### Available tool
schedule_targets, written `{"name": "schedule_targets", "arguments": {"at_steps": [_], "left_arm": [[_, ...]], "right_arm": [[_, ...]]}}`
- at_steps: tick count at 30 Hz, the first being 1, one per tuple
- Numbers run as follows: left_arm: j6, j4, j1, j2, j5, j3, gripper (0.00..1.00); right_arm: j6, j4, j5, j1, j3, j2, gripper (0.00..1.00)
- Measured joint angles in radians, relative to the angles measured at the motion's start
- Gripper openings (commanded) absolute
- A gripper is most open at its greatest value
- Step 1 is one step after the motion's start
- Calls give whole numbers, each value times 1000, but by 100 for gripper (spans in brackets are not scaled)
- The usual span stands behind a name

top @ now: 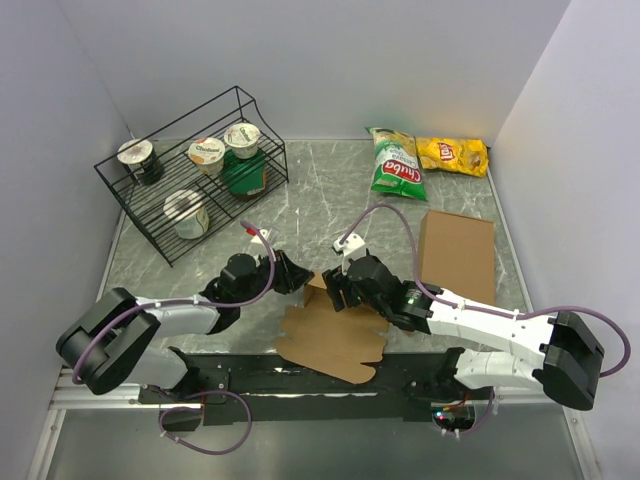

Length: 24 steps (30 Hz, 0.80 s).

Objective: Fold the paper box
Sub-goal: Fold the paper box at the center of the board.

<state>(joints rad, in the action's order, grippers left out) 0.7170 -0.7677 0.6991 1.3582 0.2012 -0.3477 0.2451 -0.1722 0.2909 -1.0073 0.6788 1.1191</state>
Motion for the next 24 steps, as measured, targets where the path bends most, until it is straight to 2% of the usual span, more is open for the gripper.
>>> {"name": "schedule_targets", "arguments": {"at_steps": [13, 14, 15, 19, 24], "left_arm": [[-11, -26, 119, 6, -197, 13, 21], [-11, -24, 122, 3, -204, 13, 23], [-11, -18, 125, -2, -211, 13, 30], [-7, 51, 132, -45, -228, 7, 44], [-6, 212, 132, -132, -248, -3, 60]], "right_arm": [[-11, 16, 3, 0, -11, 1, 64], [-12, 19, 3, 0, -18, 1, 63], [-13, 21, 4, 0, -25, 2, 62], [-16, 35, 5, 0, -34, 6, 59], [-14, 60, 11, -1, -34, 19, 58]]}}
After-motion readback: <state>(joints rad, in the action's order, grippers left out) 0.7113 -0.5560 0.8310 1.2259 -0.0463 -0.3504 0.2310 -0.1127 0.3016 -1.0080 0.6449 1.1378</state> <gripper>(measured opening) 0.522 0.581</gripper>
